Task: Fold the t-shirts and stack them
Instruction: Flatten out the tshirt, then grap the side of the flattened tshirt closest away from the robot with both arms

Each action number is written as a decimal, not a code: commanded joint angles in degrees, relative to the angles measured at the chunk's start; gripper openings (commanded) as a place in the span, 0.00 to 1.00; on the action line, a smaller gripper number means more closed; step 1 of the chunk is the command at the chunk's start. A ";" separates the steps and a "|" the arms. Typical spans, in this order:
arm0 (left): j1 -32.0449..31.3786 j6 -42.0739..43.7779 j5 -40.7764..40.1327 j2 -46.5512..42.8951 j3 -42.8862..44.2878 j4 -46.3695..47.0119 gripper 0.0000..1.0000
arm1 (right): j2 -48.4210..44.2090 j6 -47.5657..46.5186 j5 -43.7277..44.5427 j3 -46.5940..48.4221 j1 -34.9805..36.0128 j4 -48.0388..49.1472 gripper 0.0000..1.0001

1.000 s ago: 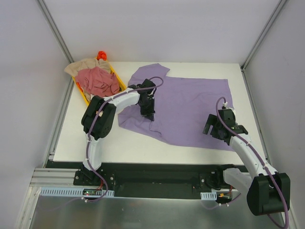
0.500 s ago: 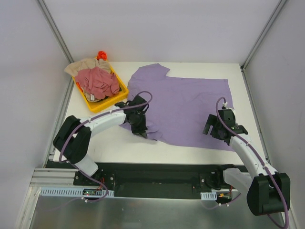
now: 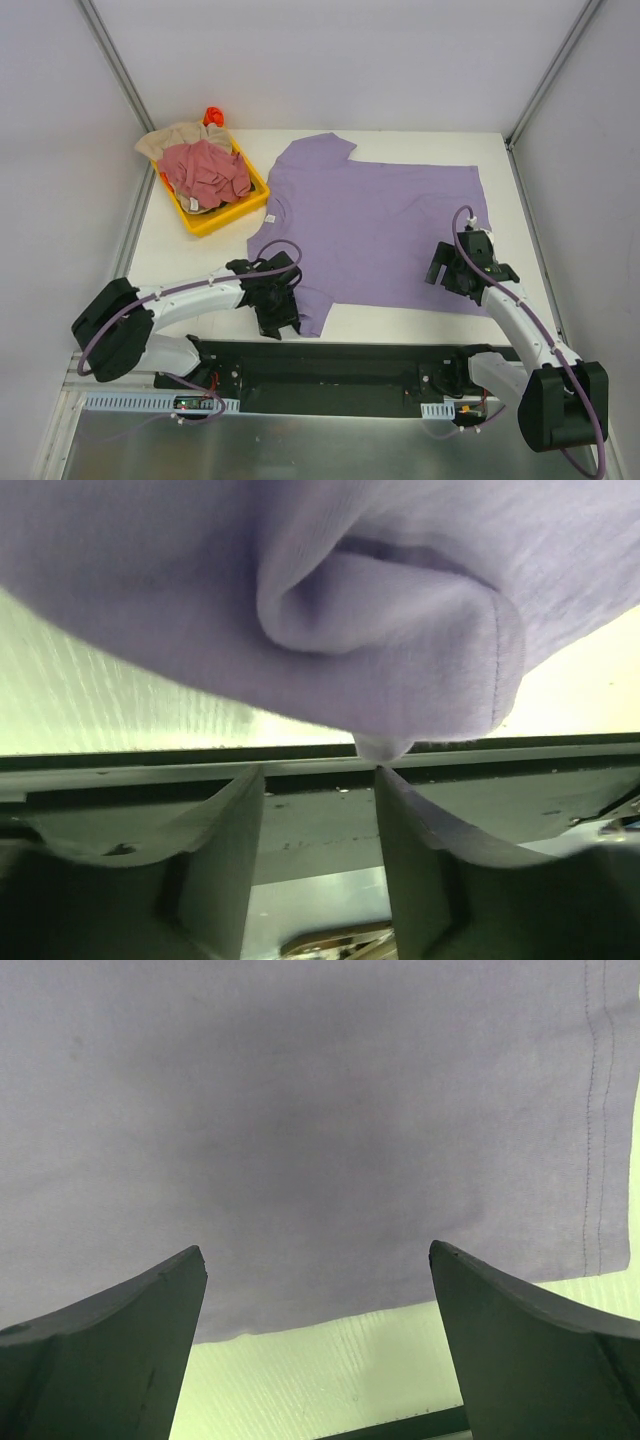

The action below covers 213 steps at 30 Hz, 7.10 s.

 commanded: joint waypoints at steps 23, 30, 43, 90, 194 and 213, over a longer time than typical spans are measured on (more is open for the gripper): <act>-0.78 23.29 -0.20 22.21 26.86 -5.23 0.76 | -0.94 -0.36 -1.51 -0.89 0.22 1.62 0.96; -0.08 22.68 0.14 19.24 17.20 -5.41 0.78 | 4.24 0.61 -2.91 0.25 0.22 2.59 0.96; 0.98 8.80 -8.97 -8.27 0.48 -22.61 0.84 | 9.69 2.54 -1.68 1.57 0.04 2.32 0.96; 29.90 37.36 4.72 63.78 82.30 -6.11 0.99 | 67.18 -2.55 -9.51 64.68 -20.08 -17.72 0.96; -2.97 22.67 -9.43 -3.19 2.86 2.85 0.00 | 17.24 8.52 -1.07 7.54 -39.25 5.04 0.87; -2.89 22.32 -8.03 -4.33 2.51 2.85 0.00 | 26.48 7.29 -3.44 9.22 -39.25 7.68 0.37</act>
